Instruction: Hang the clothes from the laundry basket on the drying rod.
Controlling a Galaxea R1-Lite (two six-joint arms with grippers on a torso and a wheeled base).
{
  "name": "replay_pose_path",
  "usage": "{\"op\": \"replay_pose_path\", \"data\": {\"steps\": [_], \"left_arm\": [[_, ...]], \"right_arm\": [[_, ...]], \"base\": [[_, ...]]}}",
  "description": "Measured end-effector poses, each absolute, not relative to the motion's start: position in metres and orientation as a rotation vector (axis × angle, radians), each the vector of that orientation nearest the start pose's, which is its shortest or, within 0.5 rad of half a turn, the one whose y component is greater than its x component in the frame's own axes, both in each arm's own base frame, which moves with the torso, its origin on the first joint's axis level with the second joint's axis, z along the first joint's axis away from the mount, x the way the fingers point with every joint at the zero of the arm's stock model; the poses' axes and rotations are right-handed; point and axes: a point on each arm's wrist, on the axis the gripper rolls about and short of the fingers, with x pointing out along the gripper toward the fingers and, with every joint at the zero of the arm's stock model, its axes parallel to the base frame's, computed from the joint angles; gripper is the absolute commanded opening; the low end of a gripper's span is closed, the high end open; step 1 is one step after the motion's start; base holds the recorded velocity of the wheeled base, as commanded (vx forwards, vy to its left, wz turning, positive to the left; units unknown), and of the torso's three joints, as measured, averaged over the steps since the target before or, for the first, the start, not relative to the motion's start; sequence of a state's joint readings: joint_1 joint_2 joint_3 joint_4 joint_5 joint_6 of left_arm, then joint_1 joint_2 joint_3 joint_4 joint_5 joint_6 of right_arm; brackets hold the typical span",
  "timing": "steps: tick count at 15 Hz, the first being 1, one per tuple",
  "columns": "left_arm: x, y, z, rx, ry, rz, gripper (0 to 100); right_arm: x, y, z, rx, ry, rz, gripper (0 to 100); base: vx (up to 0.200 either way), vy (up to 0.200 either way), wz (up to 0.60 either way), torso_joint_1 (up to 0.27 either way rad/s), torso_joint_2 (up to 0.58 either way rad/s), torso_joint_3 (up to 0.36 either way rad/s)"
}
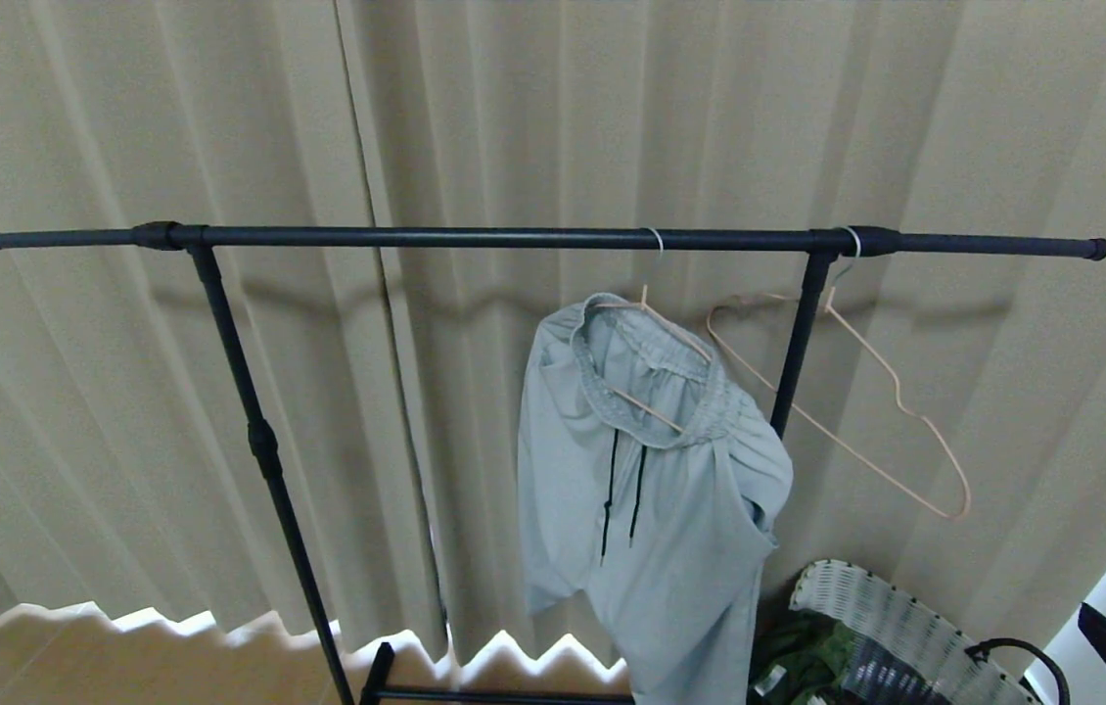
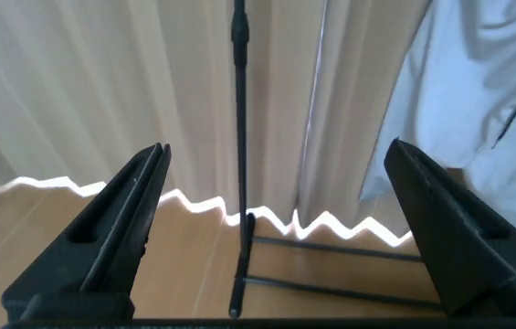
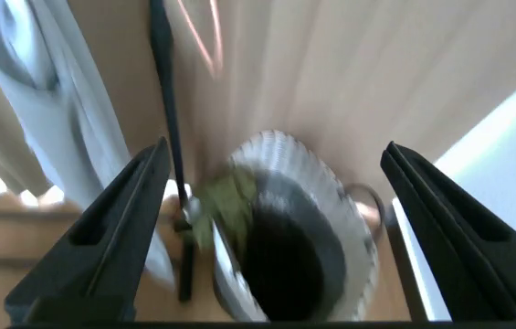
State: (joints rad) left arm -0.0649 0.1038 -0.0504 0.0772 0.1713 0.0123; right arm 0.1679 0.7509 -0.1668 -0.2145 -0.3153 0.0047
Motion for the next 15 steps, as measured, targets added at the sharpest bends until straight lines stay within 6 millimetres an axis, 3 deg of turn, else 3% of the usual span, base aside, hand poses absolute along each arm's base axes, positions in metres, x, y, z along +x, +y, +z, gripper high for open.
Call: {"op": "replay_pose_path", "data": {"steps": [6, 11, 15], "left_arm": [[-0.019, 0.002, 0.082, 0.020, 0.112, -0.027, 100], [-0.018, -0.001, 0.078, 0.099, 0.100, -0.177, 100], [-0.018, -0.001, 0.077, 0.046, 0.107, -0.160, 100]], "right_arm": [[-0.010, -0.008, 0.098, -0.061, 0.363, -0.243, 100], [-0.032, -0.006, 0.090, -0.010, 0.169, -0.239, 100], [-0.031, -0.004, 0.090, 0.015, 0.035, -0.186, 100]], "base": [[0.000, 0.000, 0.00, 0.000, 0.00, 0.000], [0.000, 0.000, 0.00, 0.000, 0.00, 0.000], [0.000, 0.000, 0.00, 0.000, 0.00, 0.000]]}}
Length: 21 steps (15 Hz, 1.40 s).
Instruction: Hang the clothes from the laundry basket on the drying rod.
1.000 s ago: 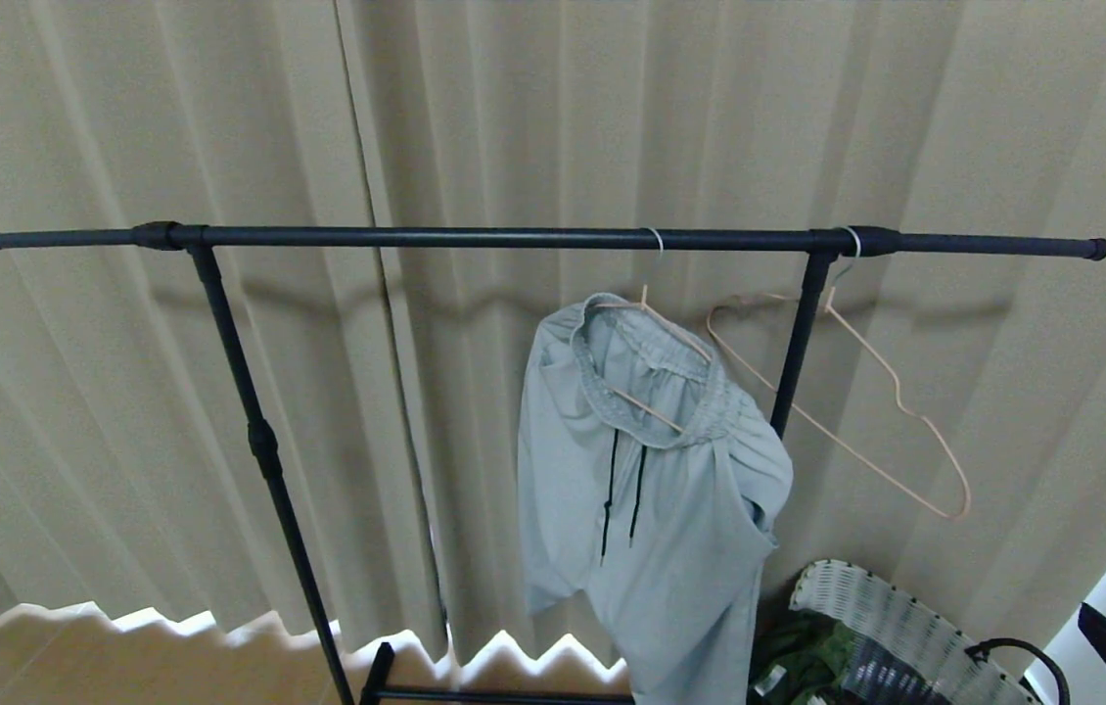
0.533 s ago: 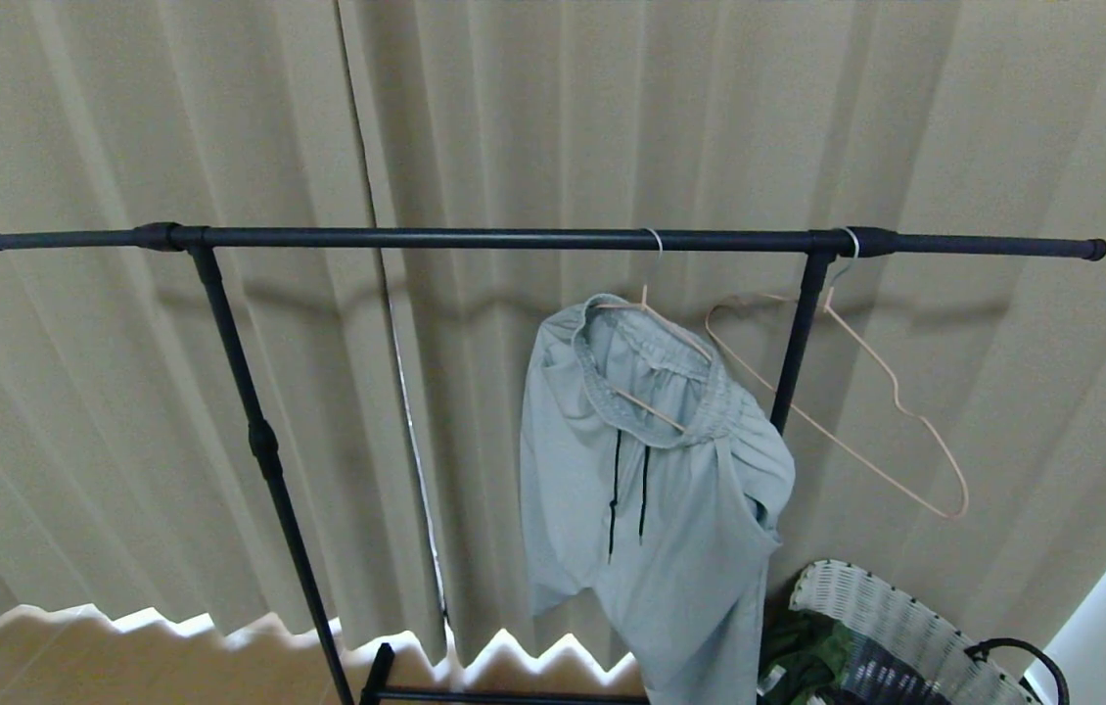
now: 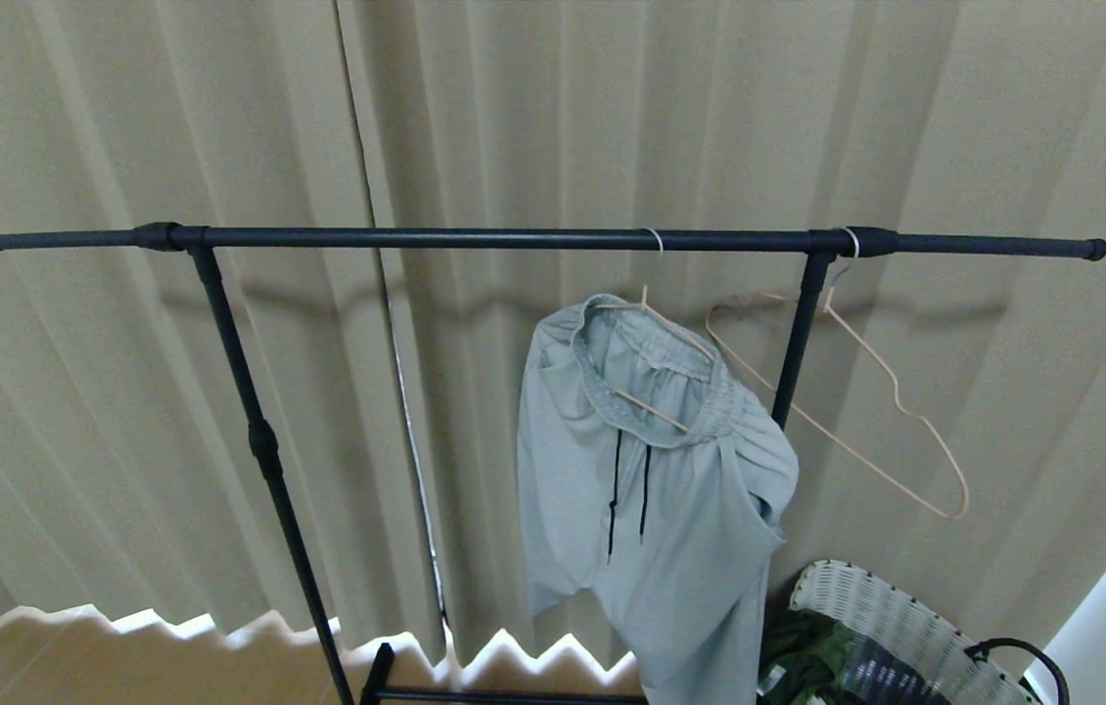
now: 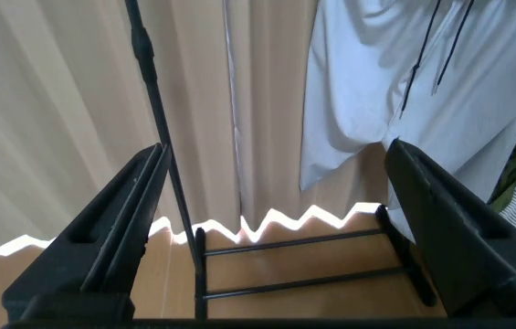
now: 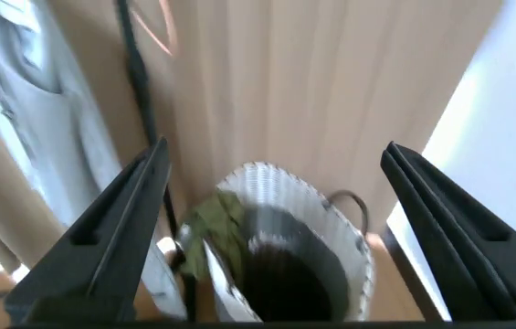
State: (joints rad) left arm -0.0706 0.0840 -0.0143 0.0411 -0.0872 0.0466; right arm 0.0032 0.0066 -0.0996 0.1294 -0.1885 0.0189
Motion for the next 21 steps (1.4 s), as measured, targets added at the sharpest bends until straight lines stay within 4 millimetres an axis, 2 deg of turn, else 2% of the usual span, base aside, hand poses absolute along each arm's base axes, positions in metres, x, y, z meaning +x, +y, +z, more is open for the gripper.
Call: {"op": "replay_pose_path", "data": {"steps": [3, 13, 21], "left_arm": [[-0.0176, -0.0008, 0.0768, 0.051, 0.107, -0.163, 100], [-0.0176, -0.0006, 0.0768, 0.044, 0.109, -0.155, 100], [-0.0206, -0.0008, 0.0752, 0.054, 0.068, -0.078, 100]], "right_arm": [[-0.0243, -0.0008, 0.0845, 0.011, -0.054, -0.031, 100], [-0.0228, -0.0007, 0.0792, 0.011, -0.035, -0.026, 100], [-0.0228, -0.0007, 0.0792, 0.011, -0.036, -0.026, 100]], "base": [[0.000, 0.000, 0.00, 0.000, 0.00, 0.000], [0.000, 0.000, 0.00, 0.000, 0.00, 0.000], [0.000, 0.000, 0.00, 0.000, 0.00, 0.000]]}}
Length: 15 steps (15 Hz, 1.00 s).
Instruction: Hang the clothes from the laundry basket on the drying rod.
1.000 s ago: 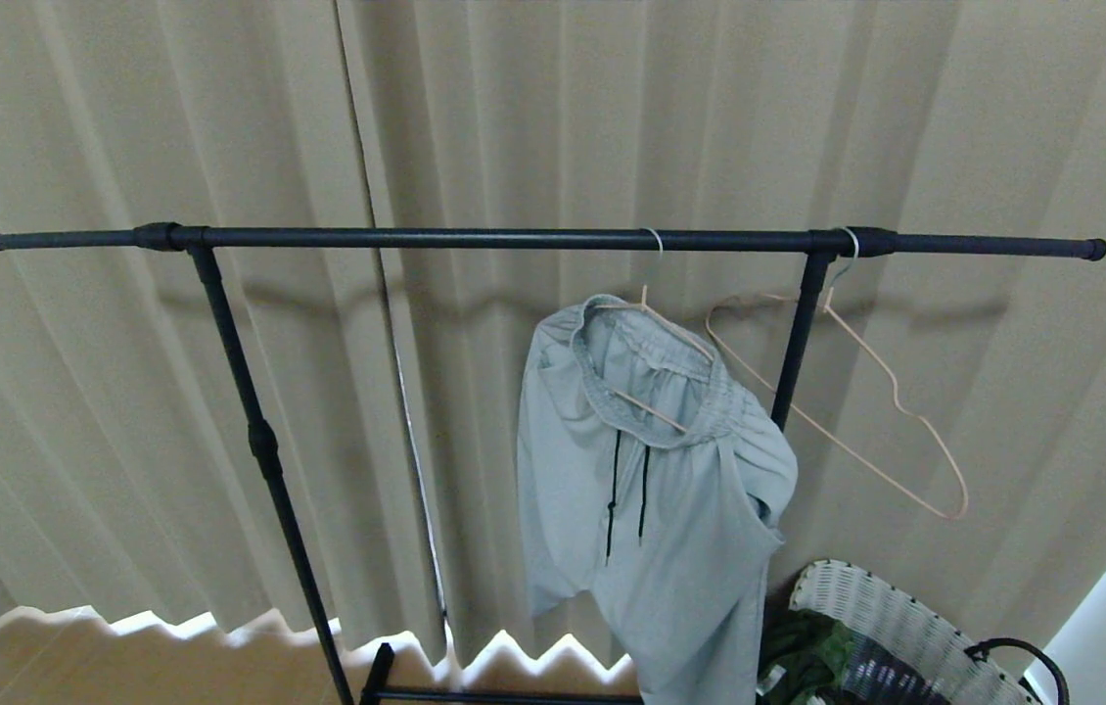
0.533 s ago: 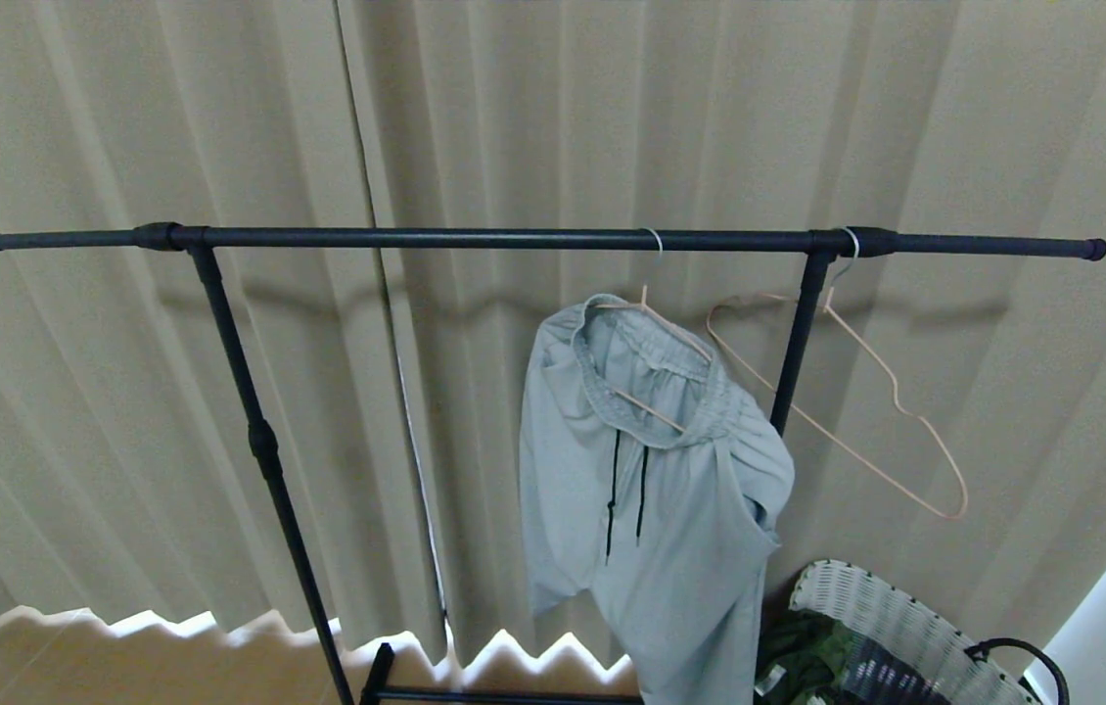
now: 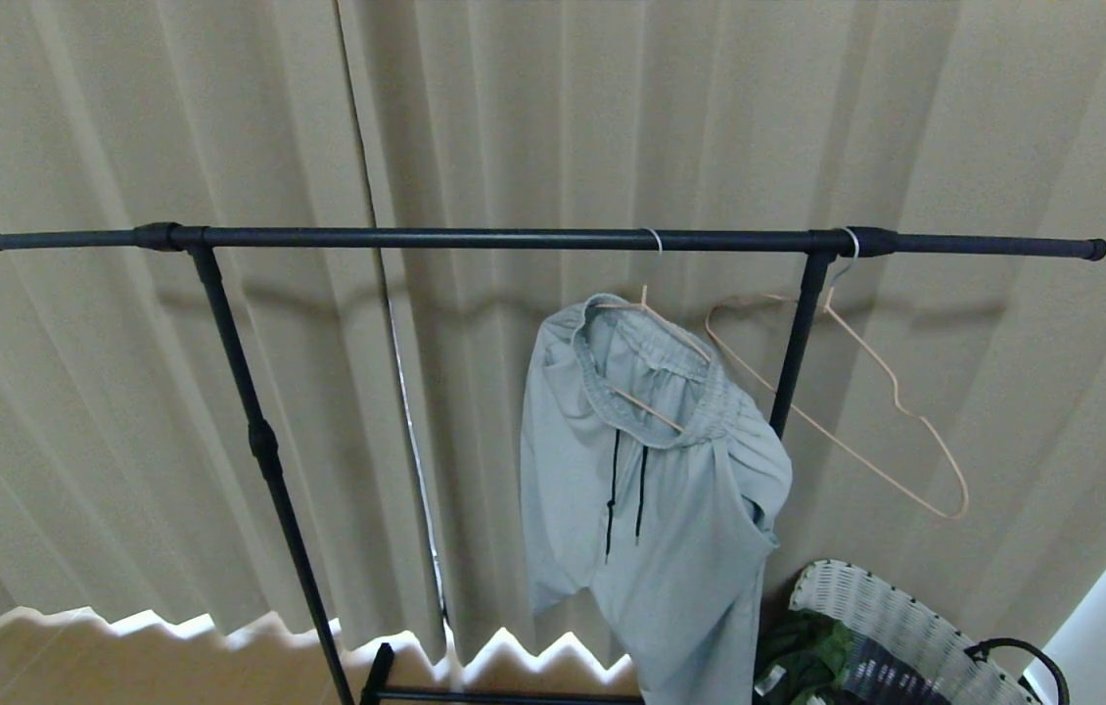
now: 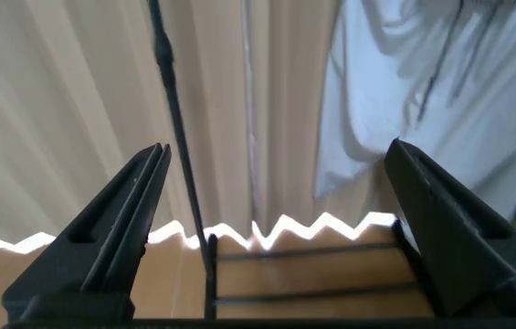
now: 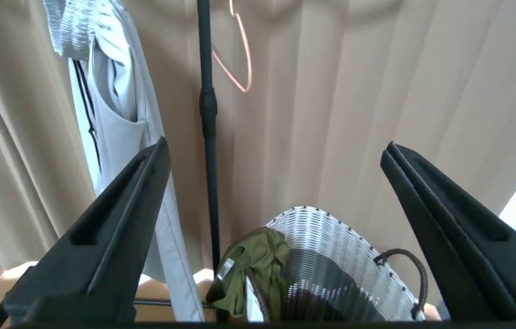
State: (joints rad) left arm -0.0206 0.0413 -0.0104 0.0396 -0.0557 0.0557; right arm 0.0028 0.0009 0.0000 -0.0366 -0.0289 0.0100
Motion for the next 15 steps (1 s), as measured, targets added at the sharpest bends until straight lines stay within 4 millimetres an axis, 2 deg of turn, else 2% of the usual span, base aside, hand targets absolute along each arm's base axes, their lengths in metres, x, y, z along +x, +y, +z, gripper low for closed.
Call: {"op": "replay_pose_path", "data": {"steps": [11, 15], "left_arm": [[-0.0234, -0.0006, 0.0743, 0.040, 0.033, -0.047, 100], [-0.0235, -0.0006, 0.0744, 0.039, 0.031, -0.046, 100]], "right_arm": [[-0.0228, -0.0007, 0.0792, 0.011, -0.035, -0.026, 100], [-0.0228, -0.0007, 0.0793, 0.012, -0.036, -0.026, 100]], "base": [[0.000, 0.000, 0.00, 0.000, 0.00, 0.000], [0.000, 0.000, 0.00, -0.128, 0.34, 0.201]]}}
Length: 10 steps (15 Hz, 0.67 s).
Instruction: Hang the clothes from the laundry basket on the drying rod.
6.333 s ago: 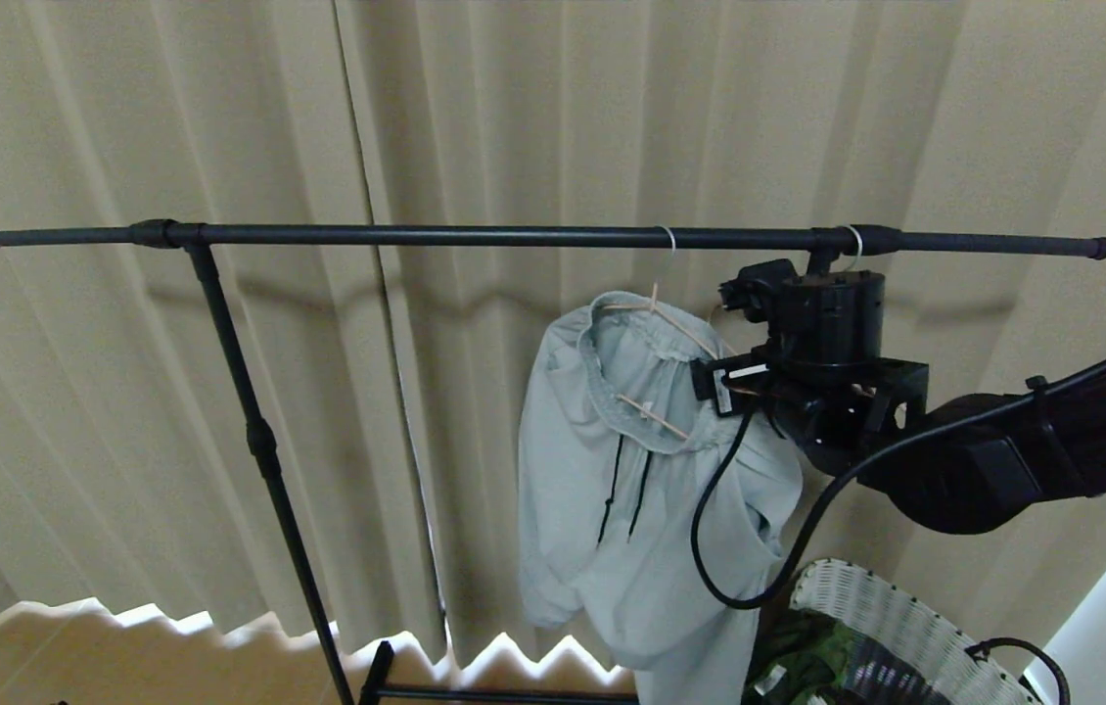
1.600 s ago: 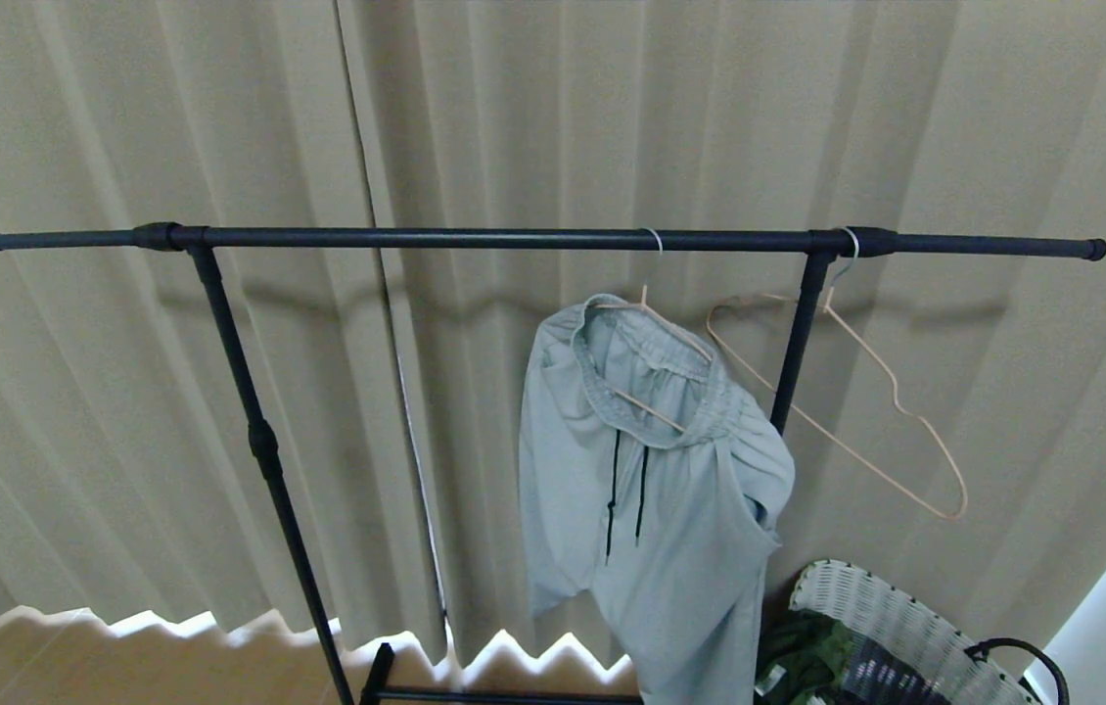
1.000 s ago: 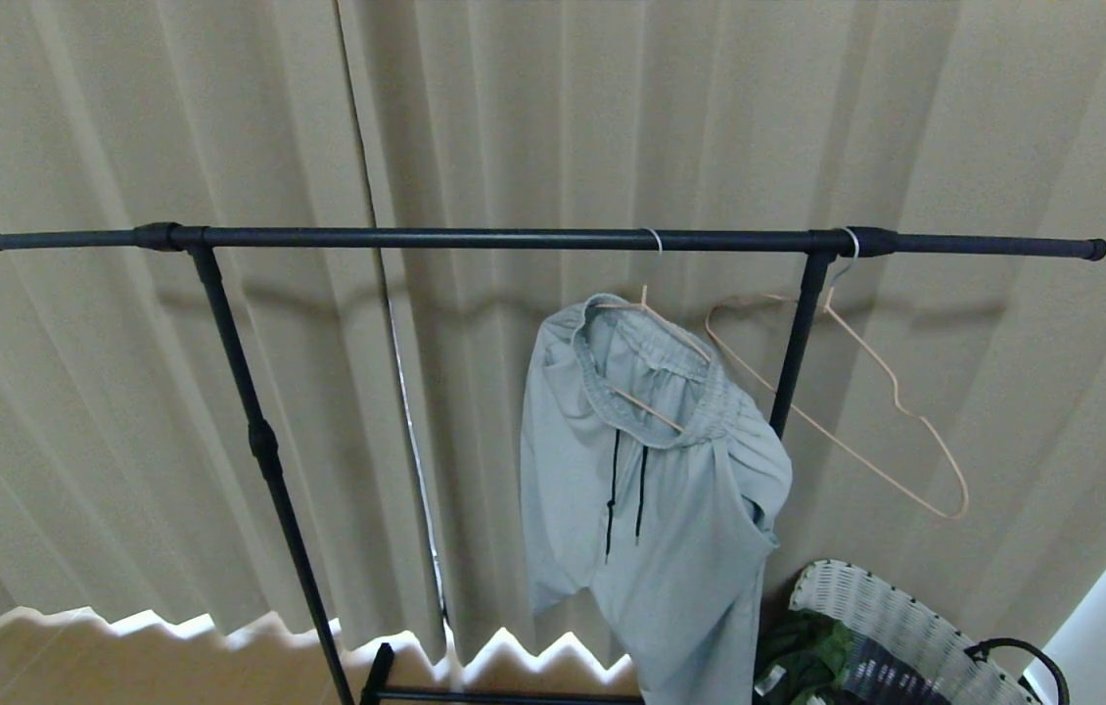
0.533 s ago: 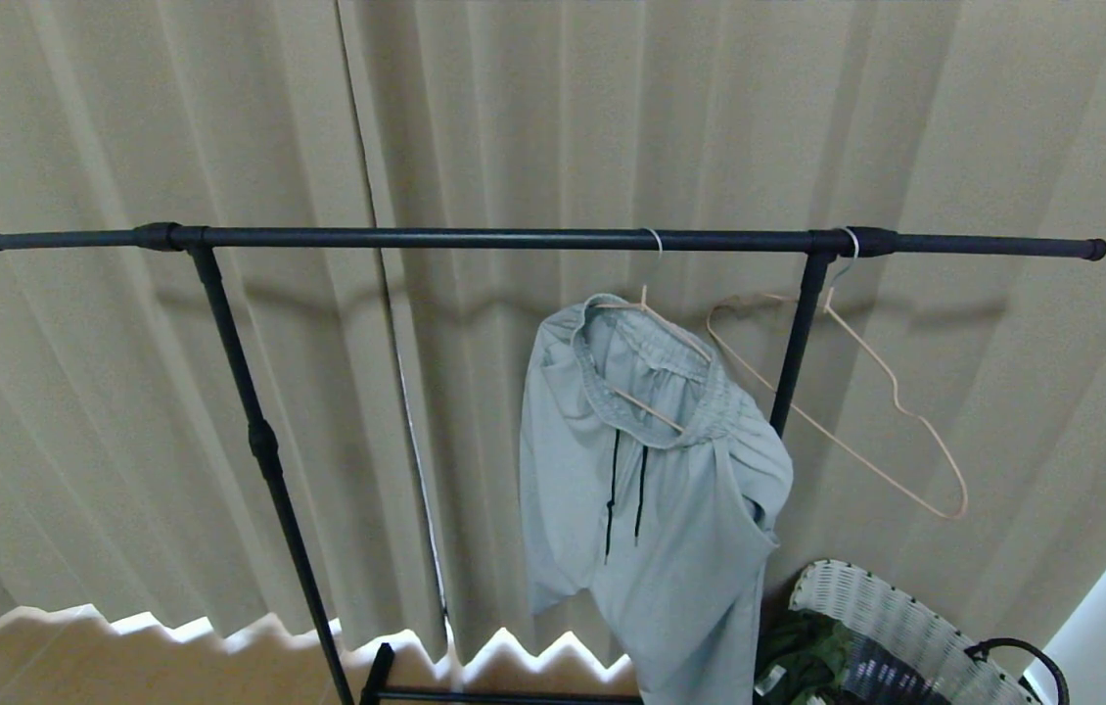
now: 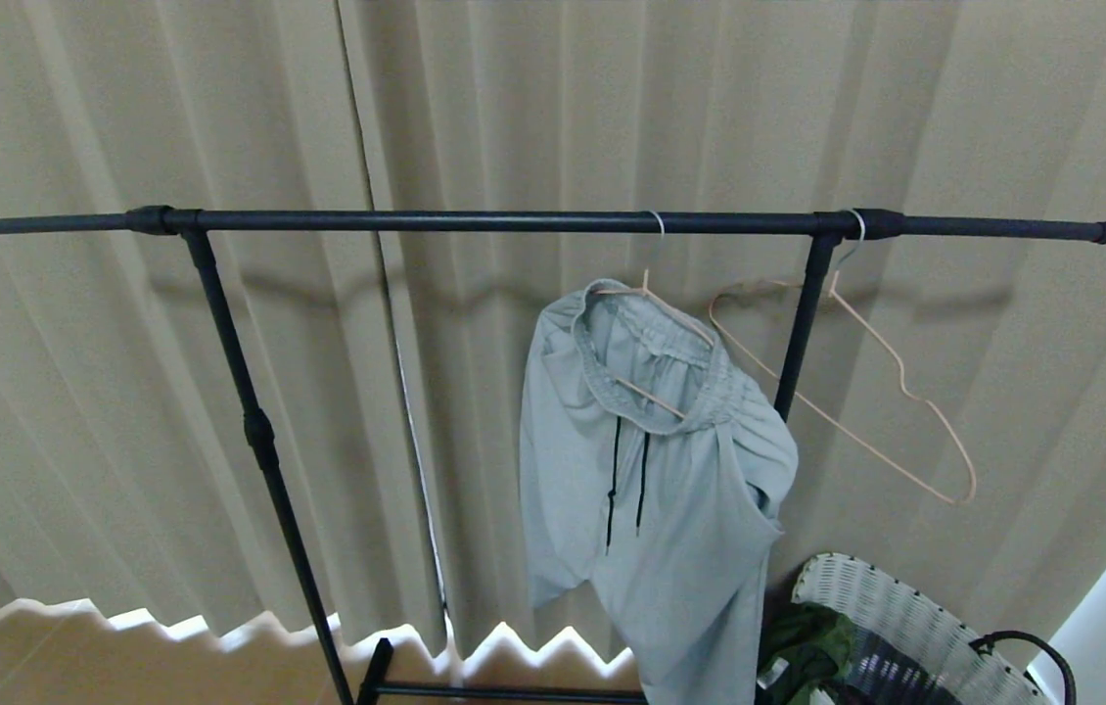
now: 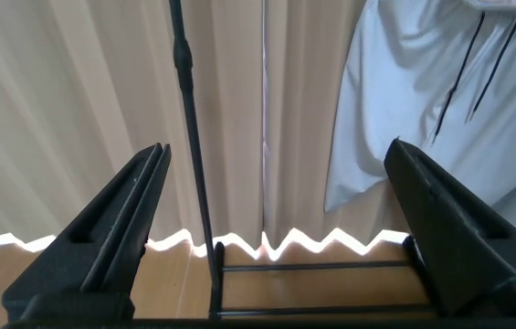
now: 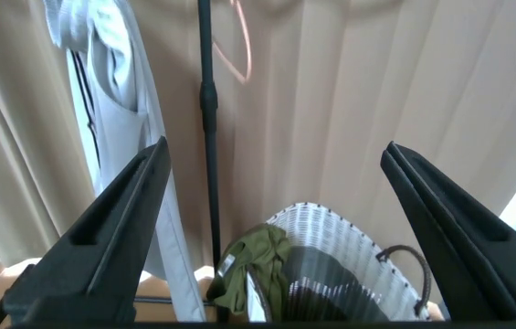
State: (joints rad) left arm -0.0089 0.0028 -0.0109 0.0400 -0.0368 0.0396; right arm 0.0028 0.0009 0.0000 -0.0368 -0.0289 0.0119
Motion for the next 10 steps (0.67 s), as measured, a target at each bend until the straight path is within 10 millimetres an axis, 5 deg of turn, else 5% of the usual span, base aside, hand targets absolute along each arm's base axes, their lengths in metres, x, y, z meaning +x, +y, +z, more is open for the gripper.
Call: {"op": "replay_pose_path", "data": {"steps": [10], "left_arm": [[-0.0236, -0.0007, 0.0744, 0.033, 0.030, -0.047, 100]], "right_arm": [[-0.0228, -0.0007, 0.0792, 0.013, -0.035, -0.027, 100]], "base": [[0.000, 0.000, 0.00, -0.161, 0.48, 0.316]]}}
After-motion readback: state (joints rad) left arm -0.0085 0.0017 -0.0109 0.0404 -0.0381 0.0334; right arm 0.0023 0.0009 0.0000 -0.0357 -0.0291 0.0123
